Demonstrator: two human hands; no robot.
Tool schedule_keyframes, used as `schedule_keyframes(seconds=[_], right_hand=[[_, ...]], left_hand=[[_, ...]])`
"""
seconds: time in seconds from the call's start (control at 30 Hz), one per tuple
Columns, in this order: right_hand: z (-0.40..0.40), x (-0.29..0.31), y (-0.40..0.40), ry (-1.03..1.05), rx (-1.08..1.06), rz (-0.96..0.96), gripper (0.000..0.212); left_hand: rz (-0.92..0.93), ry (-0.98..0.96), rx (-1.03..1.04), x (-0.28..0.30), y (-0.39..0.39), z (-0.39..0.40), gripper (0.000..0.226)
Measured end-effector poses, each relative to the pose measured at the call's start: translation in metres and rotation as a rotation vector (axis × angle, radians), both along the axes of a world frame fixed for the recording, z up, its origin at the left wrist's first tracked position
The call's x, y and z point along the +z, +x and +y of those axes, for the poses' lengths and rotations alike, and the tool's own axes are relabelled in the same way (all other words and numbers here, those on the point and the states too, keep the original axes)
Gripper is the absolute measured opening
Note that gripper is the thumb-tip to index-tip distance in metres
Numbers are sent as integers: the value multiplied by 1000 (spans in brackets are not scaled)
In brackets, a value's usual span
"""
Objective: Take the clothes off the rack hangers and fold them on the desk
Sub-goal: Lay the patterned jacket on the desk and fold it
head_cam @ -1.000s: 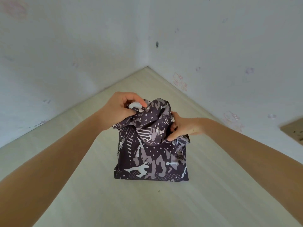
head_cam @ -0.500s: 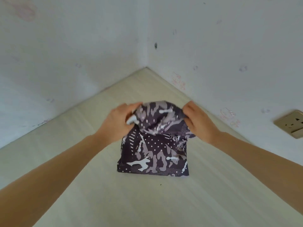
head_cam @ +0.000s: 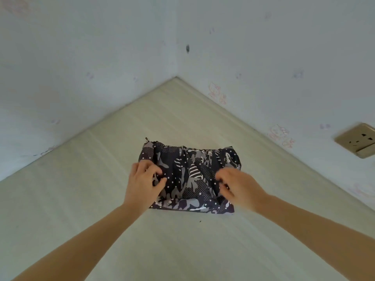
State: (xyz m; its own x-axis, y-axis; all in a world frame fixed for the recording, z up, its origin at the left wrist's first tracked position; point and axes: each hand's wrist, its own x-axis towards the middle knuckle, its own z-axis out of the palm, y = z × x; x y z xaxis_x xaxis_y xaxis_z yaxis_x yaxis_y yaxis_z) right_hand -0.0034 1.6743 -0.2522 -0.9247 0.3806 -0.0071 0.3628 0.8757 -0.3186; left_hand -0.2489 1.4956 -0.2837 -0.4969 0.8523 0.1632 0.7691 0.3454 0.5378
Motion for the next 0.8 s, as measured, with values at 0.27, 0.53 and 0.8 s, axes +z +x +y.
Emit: schedule_keyframes(seconds=[0.27, 0.53, 0.8], right_hand=[[-10, -21, -38, -413, -629, -489, 101], [-18, -36, -39, -638, -860, -554, 119], [-25, -53, -20, -1176, -1071, -161, 101]], left_hand=[[-206, -516, 135, -11, 26, 15, 137], [-683, -479, 286, -20, 23, 17, 152], [-976, -212, 411, -23, 17, 13, 111]])
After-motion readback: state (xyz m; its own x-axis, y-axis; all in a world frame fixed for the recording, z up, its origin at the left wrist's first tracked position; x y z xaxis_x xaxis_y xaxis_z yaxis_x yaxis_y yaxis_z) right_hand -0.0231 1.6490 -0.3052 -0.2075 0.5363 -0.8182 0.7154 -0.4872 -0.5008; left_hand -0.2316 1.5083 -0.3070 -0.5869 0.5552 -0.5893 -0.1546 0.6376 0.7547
